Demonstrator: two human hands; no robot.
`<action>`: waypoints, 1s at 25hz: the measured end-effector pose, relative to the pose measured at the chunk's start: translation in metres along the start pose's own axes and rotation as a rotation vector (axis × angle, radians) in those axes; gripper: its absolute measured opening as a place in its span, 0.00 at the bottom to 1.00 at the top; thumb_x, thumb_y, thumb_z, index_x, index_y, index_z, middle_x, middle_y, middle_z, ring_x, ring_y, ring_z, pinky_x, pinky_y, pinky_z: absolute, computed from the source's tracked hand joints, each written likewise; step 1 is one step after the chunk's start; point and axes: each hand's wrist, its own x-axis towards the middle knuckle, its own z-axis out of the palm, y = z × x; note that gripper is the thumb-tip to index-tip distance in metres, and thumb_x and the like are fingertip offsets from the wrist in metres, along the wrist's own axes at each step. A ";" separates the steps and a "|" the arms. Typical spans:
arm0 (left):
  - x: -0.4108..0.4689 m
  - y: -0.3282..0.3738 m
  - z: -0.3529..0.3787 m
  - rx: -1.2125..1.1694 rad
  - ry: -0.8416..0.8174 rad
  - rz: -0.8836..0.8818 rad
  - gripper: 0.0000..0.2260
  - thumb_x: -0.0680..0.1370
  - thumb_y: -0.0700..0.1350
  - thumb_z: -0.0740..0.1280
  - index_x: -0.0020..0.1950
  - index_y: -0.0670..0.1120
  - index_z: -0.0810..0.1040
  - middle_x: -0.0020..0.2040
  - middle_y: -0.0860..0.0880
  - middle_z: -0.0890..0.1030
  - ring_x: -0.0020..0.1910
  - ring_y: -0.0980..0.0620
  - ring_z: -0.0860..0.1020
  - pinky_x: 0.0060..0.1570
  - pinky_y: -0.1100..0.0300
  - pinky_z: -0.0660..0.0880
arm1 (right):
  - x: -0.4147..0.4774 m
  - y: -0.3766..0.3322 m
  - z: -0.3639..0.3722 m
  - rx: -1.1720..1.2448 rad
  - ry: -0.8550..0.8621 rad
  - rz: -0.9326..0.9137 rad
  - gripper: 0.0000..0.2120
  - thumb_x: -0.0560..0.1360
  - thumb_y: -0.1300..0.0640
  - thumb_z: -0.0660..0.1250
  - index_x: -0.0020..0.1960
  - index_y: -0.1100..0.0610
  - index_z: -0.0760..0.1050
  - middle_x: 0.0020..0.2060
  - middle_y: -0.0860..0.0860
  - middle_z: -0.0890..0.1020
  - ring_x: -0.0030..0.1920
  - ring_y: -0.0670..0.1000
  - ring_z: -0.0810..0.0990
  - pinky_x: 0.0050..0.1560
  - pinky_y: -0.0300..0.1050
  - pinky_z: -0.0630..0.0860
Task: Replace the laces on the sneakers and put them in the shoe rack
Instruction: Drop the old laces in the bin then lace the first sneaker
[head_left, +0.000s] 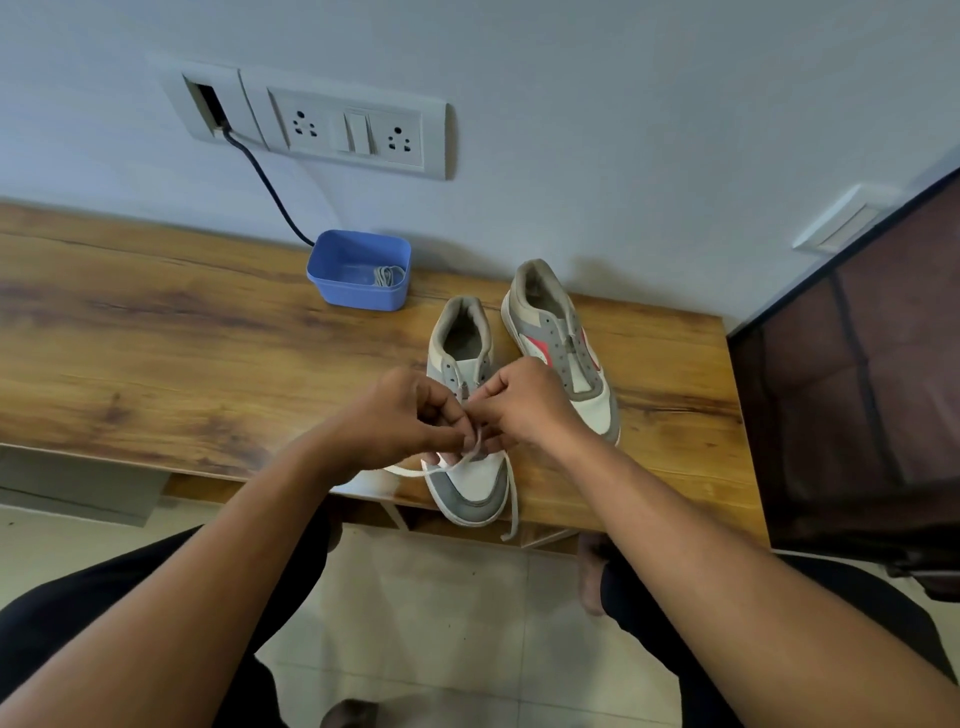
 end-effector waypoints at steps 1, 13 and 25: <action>0.000 0.001 -0.006 0.000 -0.027 -0.013 0.02 0.77 0.37 0.73 0.48 0.39 0.85 0.41 0.44 0.87 0.41 0.49 0.85 0.45 0.56 0.82 | 0.001 0.000 -0.003 0.004 -0.005 0.023 0.05 0.76 0.66 0.76 0.48 0.69 0.83 0.38 0.63 0.87 0.36 0.58 0.88 0.37 0.49 0.87; 0.030 0.012 -0.012 0.131 0.044 0.117 0.04 0.79 0.42 0.72 0.53 0.47 0.84 0.38 0.48 0.86 0.35 0.45 0.84 0.38 0.52 0.83 | 0.002 -0.005 -0.052 0.025 -0.212 -0.083 0.06 0.79 0.64 0.73 0.52 0.68 0.83 0.44 0.61 0.88 0.40 0.55 0.88 0.47 0.51 0.87; 0.032 0.027 -0.039 0.263 -0.021 0.115 0.07 0.77 0.50 0.74 0.43 0.49 0.87 0.26 0.49 0.74 0.26 0.56 0.68 0.30 0.66 0.66 | 0.006 -0.012 -0.058 0.127 -0.212 -0.134 0.08 0.78 0.65 0.73 0.54 0.70 0.82 0.39 0.60 0.87 0.39 0.55 0.86 0.43 0.49 0.85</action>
